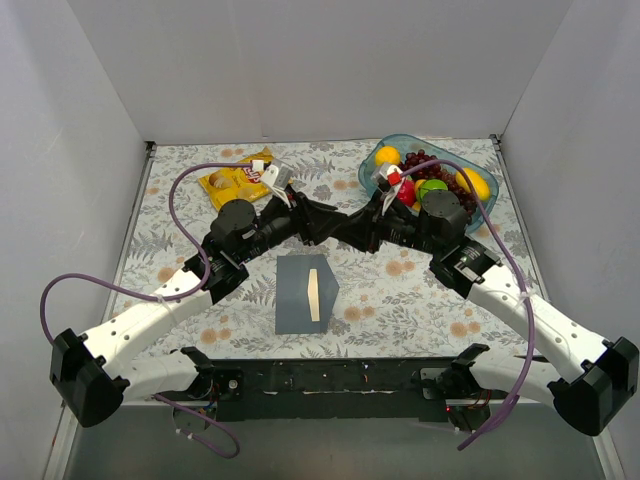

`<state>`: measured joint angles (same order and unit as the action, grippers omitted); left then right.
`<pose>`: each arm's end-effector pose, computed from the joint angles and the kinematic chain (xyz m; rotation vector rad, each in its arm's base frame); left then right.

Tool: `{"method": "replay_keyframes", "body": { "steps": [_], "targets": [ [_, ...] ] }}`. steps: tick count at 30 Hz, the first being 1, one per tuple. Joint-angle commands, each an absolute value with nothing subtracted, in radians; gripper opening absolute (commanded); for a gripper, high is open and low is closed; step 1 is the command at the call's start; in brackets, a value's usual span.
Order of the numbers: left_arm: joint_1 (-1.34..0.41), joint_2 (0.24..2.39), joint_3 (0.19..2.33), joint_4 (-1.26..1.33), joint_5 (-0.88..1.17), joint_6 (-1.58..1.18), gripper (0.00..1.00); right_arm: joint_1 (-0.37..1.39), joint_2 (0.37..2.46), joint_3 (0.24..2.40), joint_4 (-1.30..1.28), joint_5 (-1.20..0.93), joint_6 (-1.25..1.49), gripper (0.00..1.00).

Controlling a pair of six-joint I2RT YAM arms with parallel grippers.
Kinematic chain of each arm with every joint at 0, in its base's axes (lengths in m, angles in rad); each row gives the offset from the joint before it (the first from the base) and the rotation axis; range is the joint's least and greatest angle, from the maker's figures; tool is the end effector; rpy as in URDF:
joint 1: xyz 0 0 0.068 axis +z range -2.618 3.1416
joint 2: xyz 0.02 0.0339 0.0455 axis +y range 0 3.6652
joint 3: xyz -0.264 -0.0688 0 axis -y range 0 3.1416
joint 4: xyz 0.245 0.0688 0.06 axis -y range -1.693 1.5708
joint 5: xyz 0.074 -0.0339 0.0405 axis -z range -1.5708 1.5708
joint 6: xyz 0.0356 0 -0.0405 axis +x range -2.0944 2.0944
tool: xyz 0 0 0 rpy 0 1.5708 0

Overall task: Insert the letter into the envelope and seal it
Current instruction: Unscrew the solid glue.

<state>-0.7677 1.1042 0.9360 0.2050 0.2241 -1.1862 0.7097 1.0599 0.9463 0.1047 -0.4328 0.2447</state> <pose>0.1826 -0.1873 0.3714 -0.1682 1.8028 -1.6596 0.1780 0.1726 0.3747 -0.7294 1.5214 1.0723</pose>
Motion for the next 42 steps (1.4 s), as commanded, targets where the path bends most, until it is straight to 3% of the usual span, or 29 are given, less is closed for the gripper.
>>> {"method": "replay_keyframes", "body": {
  "steps": [1,8,12,16,27,34,42],
  "targets": [
    [-0.765,1.104,0.965,0.222,0.245,-1.169,0.35,0.713,1.066,0.988,0.175,-0.456,0.259,0.01],
    [-0.765,1.118,0.965,0.222,0.259,-1.17,0.17,0.713,1.065,0.985,0.178,-0.453,0.256,0.01],
    [-0.765,1.111,0.96,0.222,0.265,-1.158,0.0,0.713,1.063,0.982,0.179,-0.468,0.247,0.01],
    [-0.765,1.091,0.948,0.235,0.325,-1.131,0.0,0.713,1.061,0.988,0.178,-0.518,0.213,0.01],
    [-0.765,1.046,0.914,0.368,0.854,-1.074,0.0,0.713,1.017,0.977,0.247,-0.96,0.124,0.01],
    [-0.765,1.078,0.953,0.38,1.076,-1.074,0.0,0.713,0.992,0.937,0.44,-1.178,0.237,0.01],
    [-0.765,1.131,0.976,0.463,1.262,-1.15,0.01,0.713,0.992,0.9,0.621,-1.249,0.36,0.01]
  ]
}}
